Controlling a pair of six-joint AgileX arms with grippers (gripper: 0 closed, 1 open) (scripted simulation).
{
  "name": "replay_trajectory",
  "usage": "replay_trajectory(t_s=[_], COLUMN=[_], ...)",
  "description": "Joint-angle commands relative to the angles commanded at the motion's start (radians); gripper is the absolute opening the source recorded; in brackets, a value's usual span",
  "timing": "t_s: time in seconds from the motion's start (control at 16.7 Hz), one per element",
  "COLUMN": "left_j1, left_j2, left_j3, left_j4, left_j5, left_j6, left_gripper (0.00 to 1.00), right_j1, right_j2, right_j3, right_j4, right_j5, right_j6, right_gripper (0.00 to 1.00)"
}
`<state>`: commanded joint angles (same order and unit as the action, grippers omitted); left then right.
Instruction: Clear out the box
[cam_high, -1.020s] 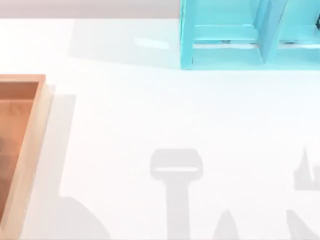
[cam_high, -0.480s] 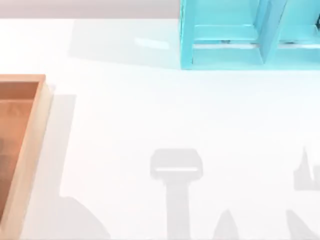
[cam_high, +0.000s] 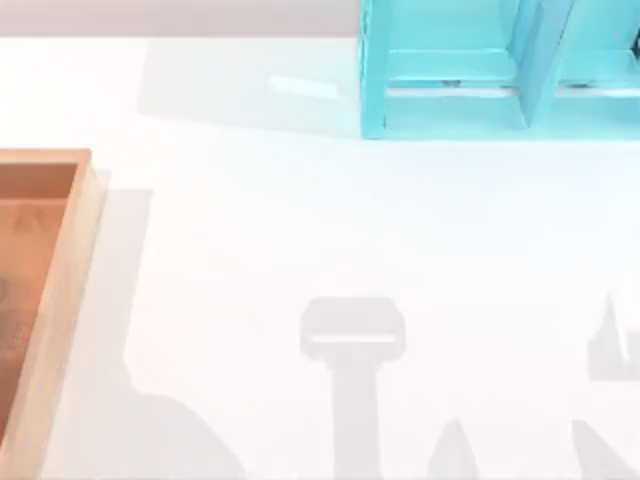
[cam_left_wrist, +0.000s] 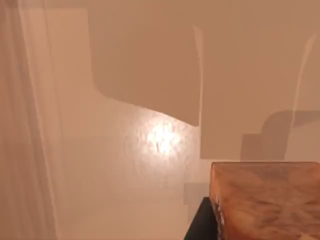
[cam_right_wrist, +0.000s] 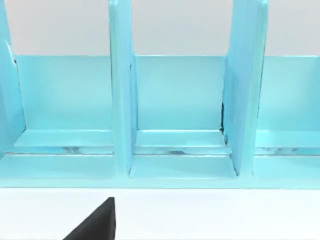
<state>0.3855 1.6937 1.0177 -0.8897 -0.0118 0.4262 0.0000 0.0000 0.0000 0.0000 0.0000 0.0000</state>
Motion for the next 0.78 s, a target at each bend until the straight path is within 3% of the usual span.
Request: replay_trajectory(t_s=[0.48,0.78], left_j1=[-0.009,-0.002], left_j2=[-0.091,-0.103], left_j3=[0.258,0.320], left_j4=[-0.348,-0.422], left_j5=[-0.005,0.002], left_j6=[0.006,0.001], left_gripper=[0.00,0.00], right_j1=[0.000,0.000], right_j2=[0.000,0.000], right_j3=[0.000,0.000], right_j4=[0.000,0.000], right_j5=[0.000,0.000], right_j6=[0.000,0.000], right_gripper=[1.00,1.00])
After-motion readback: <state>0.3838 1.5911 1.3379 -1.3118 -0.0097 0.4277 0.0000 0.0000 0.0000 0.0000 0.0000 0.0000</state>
